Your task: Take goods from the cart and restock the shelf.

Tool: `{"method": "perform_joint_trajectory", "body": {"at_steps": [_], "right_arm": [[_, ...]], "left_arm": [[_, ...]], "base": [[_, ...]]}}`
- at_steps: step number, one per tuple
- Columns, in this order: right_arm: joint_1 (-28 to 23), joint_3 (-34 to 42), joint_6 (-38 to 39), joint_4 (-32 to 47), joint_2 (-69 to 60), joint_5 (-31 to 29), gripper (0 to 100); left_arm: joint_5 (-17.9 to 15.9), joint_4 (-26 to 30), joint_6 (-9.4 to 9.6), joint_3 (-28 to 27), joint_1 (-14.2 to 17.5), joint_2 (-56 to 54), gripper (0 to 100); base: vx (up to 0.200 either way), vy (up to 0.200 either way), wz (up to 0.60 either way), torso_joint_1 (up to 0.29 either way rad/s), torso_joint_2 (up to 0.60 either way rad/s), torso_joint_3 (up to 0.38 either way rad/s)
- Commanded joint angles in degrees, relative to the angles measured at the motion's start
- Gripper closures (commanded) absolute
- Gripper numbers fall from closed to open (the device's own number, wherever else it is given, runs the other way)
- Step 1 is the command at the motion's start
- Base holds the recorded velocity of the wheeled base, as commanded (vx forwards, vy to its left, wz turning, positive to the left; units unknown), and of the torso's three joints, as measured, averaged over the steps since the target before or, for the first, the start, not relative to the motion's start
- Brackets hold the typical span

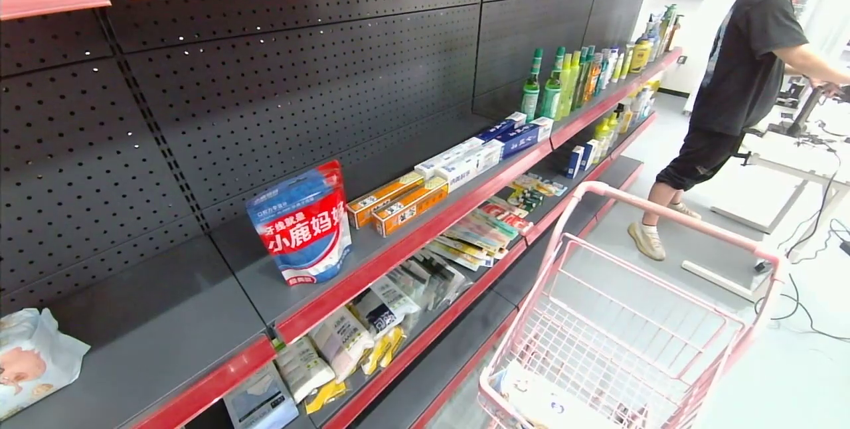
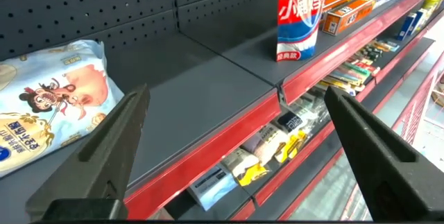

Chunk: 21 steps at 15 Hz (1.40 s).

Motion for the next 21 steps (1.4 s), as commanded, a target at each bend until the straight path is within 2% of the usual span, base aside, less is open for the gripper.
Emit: {"method": "perform_joint_trajectory", "body": {"at_steps": [1,2,3,4,5,6,8,10,12,15,21], "right_arm": [[0.33,-19.60,3.53,0.40,23.04,0.15,0],[-2.31,-23.20,0.37,-0.13,35.87,-3.81,0],[-3.63,-23.73,-0.25,-1.80,44.49,-4.25,0],[-3.63,-23.73,-0.25,-1.80,44.49,-4.25,0],[-4.42,-22.58,1.42,-6.64,59.34,-3.19,0],[-3.63,-20.83,-0.77,-6.99,67.16,-1.61,0],[-1.25,-20.39,-5.08,-7.95,77.80,5.07,0],[0.24,-21.44,-7.01,-11.56,87.29,7.44,0],[0.33,-21.00,-13.34,-21.84,99.42,7.97,0],[0.33,-22.41,-20.02,-24.57,105.92,13.60,0],[3.75,-19.77,-20.55,-24.48,108.21,13.95,0]], "left_arm": [[0.01,-0.02,0.02,0.00,0.05,0.00,0],[0.01,-0.02,-0.07,0.00,-0.04,0.00,0],[0.01,-0.02,0.02,0.00,0.05,0.00,0],[0.01,-0.02,0.02,0.00,0.05,0.00,0],[0.01,-0.02,-0.07,0.00,-0.04,0.00,0],[0.10,-0.02,-0.07,0.00,-0.04,0.00,0],[0.10,-0.02,-0.07,0.00,-0.04,0.00,0],[0.10,-0.02,-0.07,0.00,-0.04,0.00,0],[0.10,-0.02,-0.07,0.00,-0.04,0.00,0],[0.10,-0.02,-0.07,0.00,-0.04,0.00,0],[0.10,-0.02,-0.07,0.00,-0.04,0.00,0]], "base": [[0.000,0.000,0.00,0.000,0.00,0.000],[0.000,0.000,0.00,0.000,0.00,0.000],[0.000,0.000,0.00,0.000,0.00,0.000],[0.000,0.000,0.00,0.000,0.00,0.000],[0.000,0.000,0.00,0.000,0.00,0.000],[0.000,0.000,0.00,0.000,0.00,0.000],[0.000,0.000,0.00,0.000,0.00,0.000],[0.000,0.000,0.00,0.000,0.00,0.000],[0.000,0.000,0.00,0.000,0.00,0.000],[0.000,0.000,0.00,0.000,0.00,0.000],[0.000,0.000,0.00,-0.040,0.07,0.043]]}}
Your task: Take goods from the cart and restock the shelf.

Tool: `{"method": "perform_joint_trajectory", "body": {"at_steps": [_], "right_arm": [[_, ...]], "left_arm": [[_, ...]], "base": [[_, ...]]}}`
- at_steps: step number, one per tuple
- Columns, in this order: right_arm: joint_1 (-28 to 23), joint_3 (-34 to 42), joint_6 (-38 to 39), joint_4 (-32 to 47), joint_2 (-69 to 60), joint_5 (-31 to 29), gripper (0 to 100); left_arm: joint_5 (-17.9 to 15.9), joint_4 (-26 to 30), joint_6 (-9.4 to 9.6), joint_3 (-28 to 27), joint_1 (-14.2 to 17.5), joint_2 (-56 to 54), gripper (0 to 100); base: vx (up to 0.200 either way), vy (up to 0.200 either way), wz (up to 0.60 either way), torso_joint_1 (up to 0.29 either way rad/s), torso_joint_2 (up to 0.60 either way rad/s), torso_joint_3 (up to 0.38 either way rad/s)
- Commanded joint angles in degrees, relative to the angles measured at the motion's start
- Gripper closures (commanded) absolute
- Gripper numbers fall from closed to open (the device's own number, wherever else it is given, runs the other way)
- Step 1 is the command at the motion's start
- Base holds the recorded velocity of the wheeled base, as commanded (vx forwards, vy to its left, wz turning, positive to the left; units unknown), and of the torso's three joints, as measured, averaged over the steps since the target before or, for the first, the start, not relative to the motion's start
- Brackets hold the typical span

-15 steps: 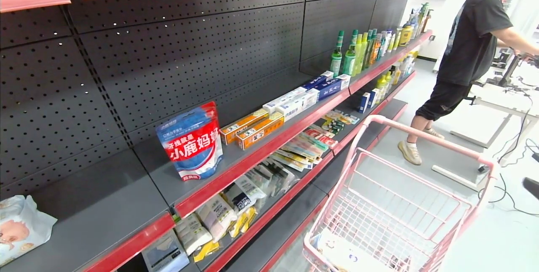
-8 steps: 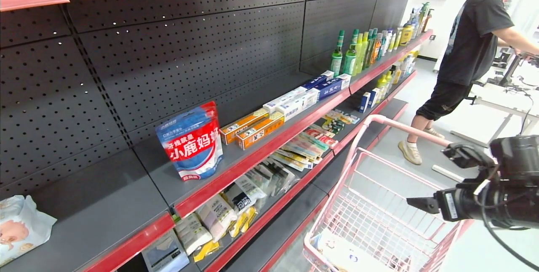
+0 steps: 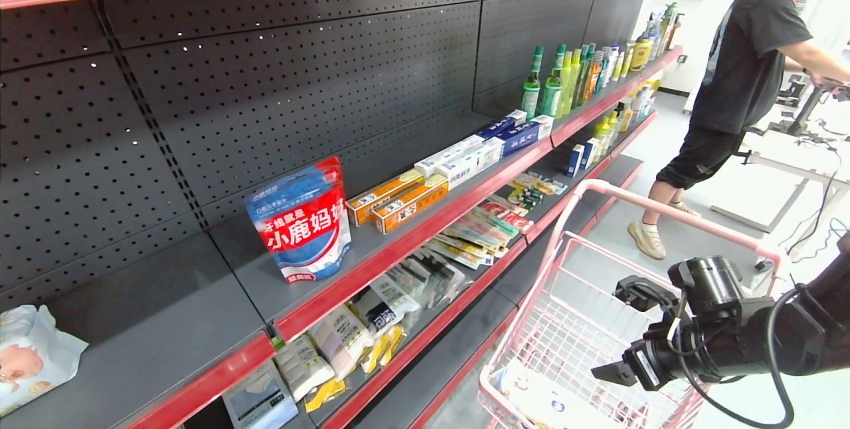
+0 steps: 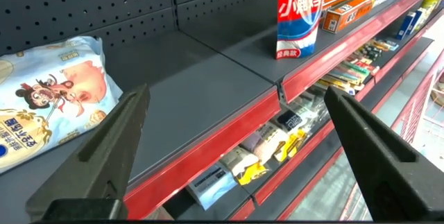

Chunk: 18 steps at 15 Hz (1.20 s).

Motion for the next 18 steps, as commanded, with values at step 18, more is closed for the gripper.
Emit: {"method": "perform_joint_trajectory", "body": {"at_steps": [18], "right_arm": [[1.73,3.46,-8.03,-0.16,4.10,0.05,0]], "left_arm": [[-0.02,-0.04,-0.01,0.00,-0.01,0.00,0]], "base": [[0.000,0.000,0.00,-0.127,0.28,0.155]]}}
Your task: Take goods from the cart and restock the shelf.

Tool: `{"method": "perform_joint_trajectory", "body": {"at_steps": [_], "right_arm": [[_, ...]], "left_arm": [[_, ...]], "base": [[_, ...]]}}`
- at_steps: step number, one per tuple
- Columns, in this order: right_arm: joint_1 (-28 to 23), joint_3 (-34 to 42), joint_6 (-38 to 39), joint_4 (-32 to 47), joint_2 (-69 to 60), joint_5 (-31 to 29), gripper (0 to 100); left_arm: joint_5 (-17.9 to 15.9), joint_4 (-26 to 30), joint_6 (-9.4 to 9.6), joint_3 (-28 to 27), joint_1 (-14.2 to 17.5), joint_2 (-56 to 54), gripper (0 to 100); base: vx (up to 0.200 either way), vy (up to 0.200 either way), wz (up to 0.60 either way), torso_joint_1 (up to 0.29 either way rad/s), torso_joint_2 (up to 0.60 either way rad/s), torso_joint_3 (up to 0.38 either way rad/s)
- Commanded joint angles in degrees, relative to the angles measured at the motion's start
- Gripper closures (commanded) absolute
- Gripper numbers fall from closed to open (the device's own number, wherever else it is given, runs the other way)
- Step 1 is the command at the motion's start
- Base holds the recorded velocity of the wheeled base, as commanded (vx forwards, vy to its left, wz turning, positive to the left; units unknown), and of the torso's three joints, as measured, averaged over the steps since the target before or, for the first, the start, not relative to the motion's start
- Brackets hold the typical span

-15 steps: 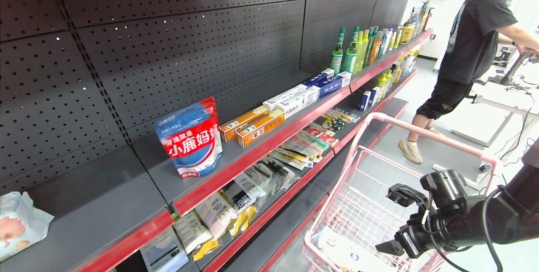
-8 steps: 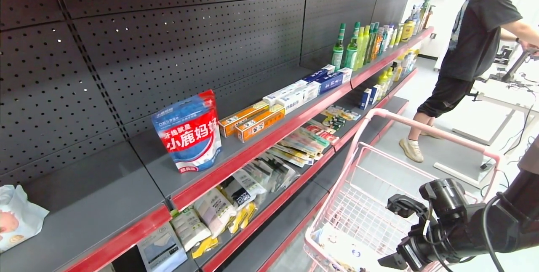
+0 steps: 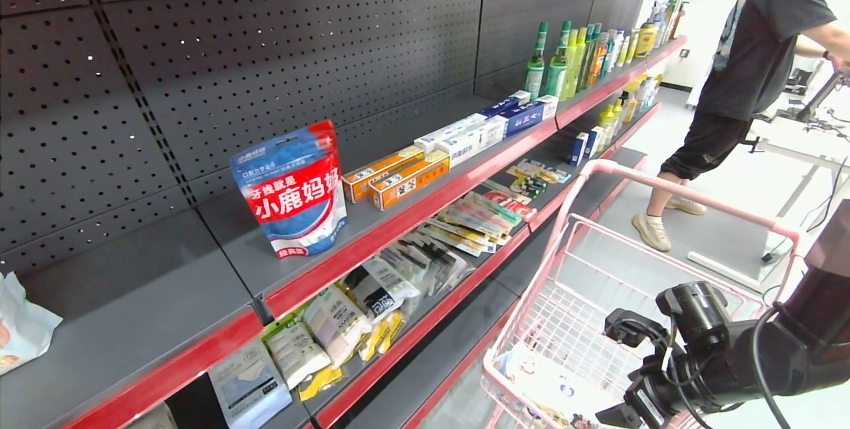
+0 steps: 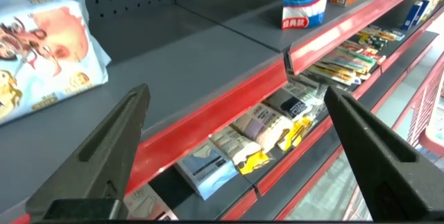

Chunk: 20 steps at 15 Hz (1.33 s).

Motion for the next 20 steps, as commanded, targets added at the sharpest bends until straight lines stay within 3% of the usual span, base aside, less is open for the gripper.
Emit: {"method": "perform_joint_trajectory", "body": {"at_steps": [1,16,20], "right_arm": [[0.02,-0.38,-0.73,0.02,0.22,0.03,0],[-2.26,-0.20,-8.11,0.02,2.25,0.20,0],[-5.07,-2.05,-13.83,0.11,3.56,1.08,0]], "left_arm": [[-0.02,-0.02,-0.01,0.00,-0.01,0.02,0],[0.06,-0.02,-0.01,0.00,-0.01,0.02,0],[0.06,-0.02,-0.01,0.00,0.07,0.02,0]], "base": [[0.000,0.000,0.00,-0.154,0.34,0.203],[0.000,0.000,0.00,-0.060,0.14,0.081],[0.000,0.000,0.00,-0.055,0.15,0.081]]}}
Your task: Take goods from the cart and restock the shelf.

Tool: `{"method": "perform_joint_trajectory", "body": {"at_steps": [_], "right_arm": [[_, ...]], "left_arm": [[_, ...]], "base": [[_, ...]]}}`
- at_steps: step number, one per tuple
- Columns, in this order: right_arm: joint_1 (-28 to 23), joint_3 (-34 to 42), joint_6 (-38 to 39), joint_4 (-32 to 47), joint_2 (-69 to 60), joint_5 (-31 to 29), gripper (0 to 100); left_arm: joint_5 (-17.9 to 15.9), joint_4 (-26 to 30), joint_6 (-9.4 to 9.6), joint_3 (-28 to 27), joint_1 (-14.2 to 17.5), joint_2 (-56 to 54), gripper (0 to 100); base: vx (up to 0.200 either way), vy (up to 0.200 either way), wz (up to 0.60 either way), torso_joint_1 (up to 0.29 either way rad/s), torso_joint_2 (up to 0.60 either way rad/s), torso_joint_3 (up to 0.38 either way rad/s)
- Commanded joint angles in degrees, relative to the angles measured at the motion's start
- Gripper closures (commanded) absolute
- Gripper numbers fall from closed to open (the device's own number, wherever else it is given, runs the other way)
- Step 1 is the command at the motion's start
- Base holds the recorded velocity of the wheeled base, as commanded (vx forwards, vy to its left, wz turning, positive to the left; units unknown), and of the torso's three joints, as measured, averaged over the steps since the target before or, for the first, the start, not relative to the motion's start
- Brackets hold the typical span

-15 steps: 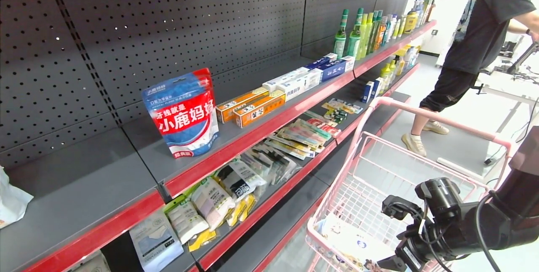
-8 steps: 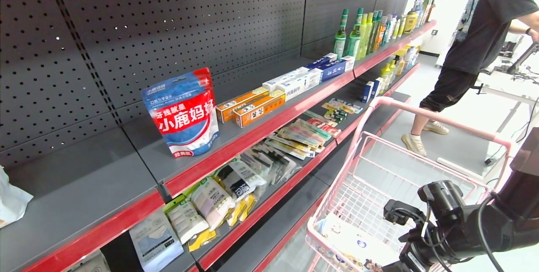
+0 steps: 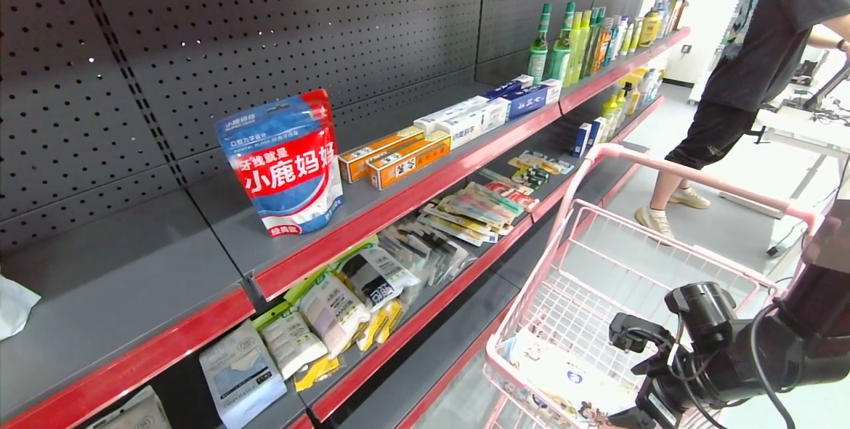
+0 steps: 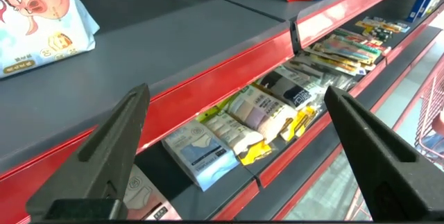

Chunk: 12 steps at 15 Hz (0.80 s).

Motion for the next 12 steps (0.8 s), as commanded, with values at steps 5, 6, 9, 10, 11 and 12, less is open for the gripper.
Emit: {"method": "perform_joint_trajectory", "body": {"at_steps": [5,6,9,10,11,12], "right_arm": [[-0.09,-0.35,-0.31,-0.03,1.69,1.46,0],[0.26,-0.35,-0.31,-0.03,2.04,2.17,0],[0.26,-0.44,-0.31,-0.03,2.57,2.34,0],[0.18,-0.79,-0.31,-0.03,3.27,2.43,0],[0.18,-0.97,-0.31,-0.03,3.36,2.43,0],[0.18,-0.97,-0.31,-0.03,3.36,2.43,0]], "left_arm": [[-0.07,-0.04,-0.01,0.00,-0.06,0.02,0],[0.02,-0.04,-0.01,0.00,-0.06,0.02,0],[0.02,-0.04,-0.01,0.00,0.02,0.02,0],[0.02,-0.04,-0.01,0.00,0.02,0.02,0],[0.02,-0.04,-0.01,0.00,-0.06,0.02,0],[0.02,-0.04,-0.01,0.00,-0.06,0.02,0]], "base": [[0.000,0.000,0.00,0.000,0.00,0.000],[0.000,0.000,0.00,0.000,0.00,0.000],[0.000,0.000,0.00,-0.050,0.12,0.073],[0.000,0.000,0.00,-0.139,0.37,0.203],[0.000,0.000,0.00,-0.149,0.39,0.222],[0.000,0.000,0.00,-0.183,0.46,0.276]]}}
